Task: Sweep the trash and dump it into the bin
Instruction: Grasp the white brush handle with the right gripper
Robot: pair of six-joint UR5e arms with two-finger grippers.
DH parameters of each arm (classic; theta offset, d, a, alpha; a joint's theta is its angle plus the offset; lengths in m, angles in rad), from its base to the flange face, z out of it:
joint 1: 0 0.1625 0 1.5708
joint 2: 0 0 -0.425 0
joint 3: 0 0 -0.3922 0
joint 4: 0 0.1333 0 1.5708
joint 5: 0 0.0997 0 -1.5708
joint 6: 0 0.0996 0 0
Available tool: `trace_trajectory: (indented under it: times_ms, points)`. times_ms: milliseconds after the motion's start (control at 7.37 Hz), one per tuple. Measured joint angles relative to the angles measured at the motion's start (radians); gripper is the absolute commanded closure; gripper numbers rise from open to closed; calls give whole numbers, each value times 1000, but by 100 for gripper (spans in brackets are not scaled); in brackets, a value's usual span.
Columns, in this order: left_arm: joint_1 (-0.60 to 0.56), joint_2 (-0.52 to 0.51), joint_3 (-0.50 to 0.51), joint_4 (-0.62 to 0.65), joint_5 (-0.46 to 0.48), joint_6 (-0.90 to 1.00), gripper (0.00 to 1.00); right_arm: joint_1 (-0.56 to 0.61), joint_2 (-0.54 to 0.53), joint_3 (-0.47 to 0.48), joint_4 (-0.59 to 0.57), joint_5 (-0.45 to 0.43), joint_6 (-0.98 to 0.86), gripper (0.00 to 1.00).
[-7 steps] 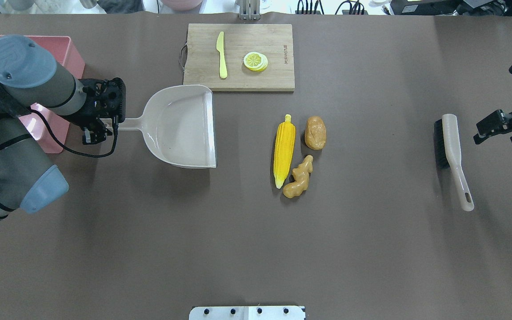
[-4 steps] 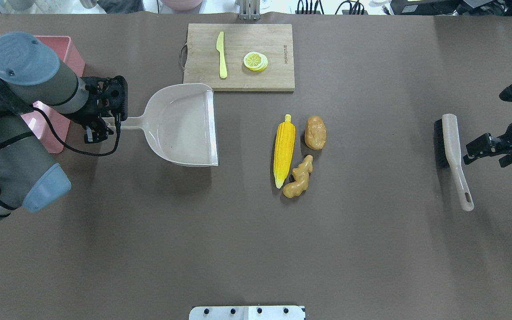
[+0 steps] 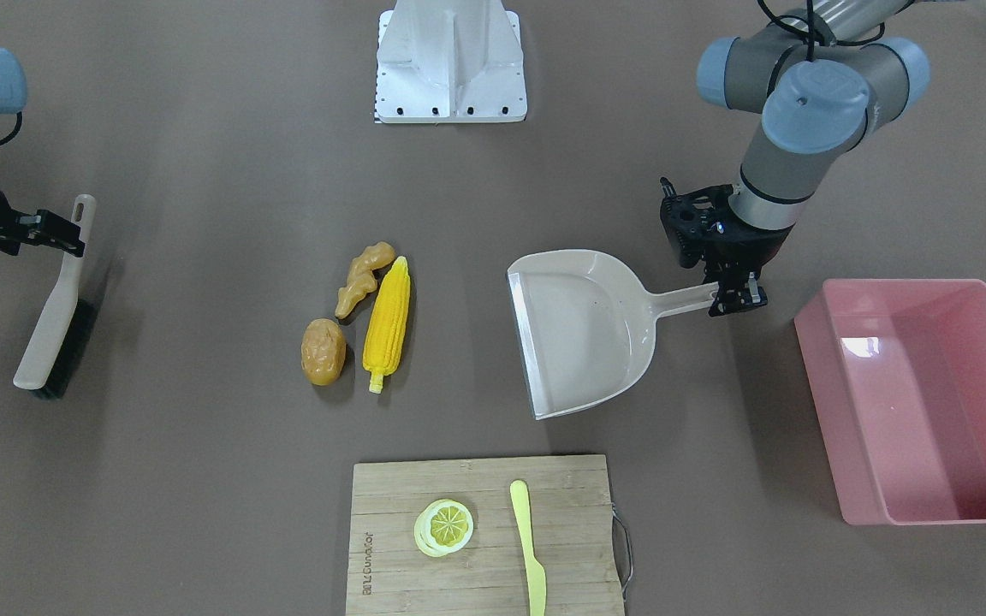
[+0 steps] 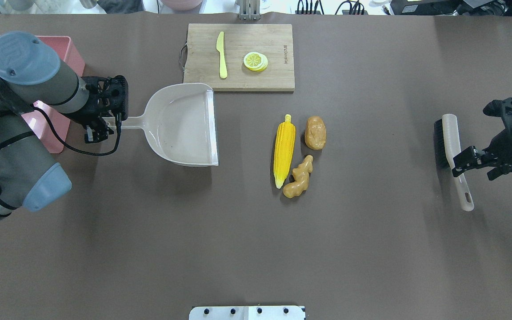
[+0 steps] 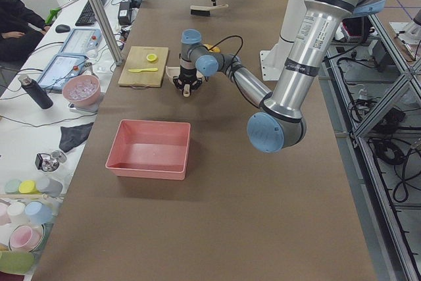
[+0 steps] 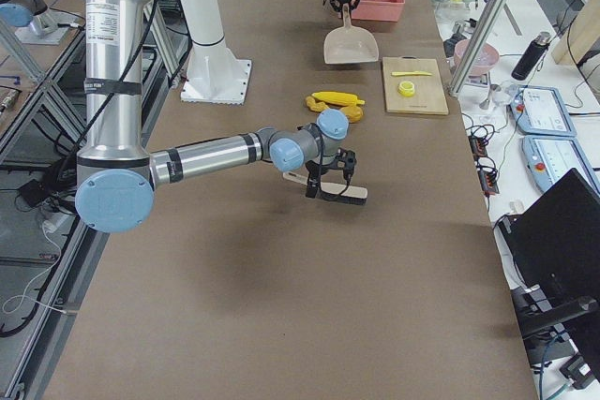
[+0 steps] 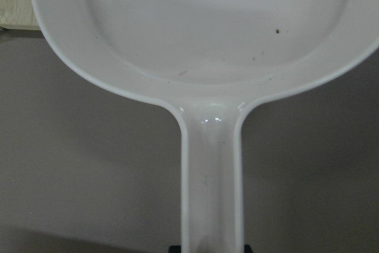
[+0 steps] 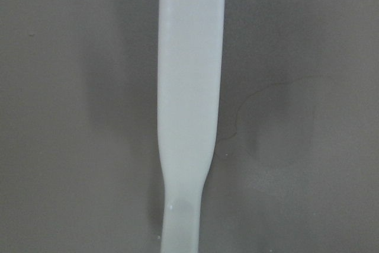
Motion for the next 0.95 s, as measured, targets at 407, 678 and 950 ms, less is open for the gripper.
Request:
trace_trajectory:
  times_ms: [407, 678, 950]
  points:
    - [0, 1, 0, 0, 0, 0, 100, -52, 3, -5, 0, 4, 60, 71]
    - [0, 1, 1, 0, 1, 0, 100, -77, 3, -5, 3, 4, 108, 100]
    - [1, 1, 6, 0, 1, -1, 100, -83, -3, -6, 3, -1, 114, 100]
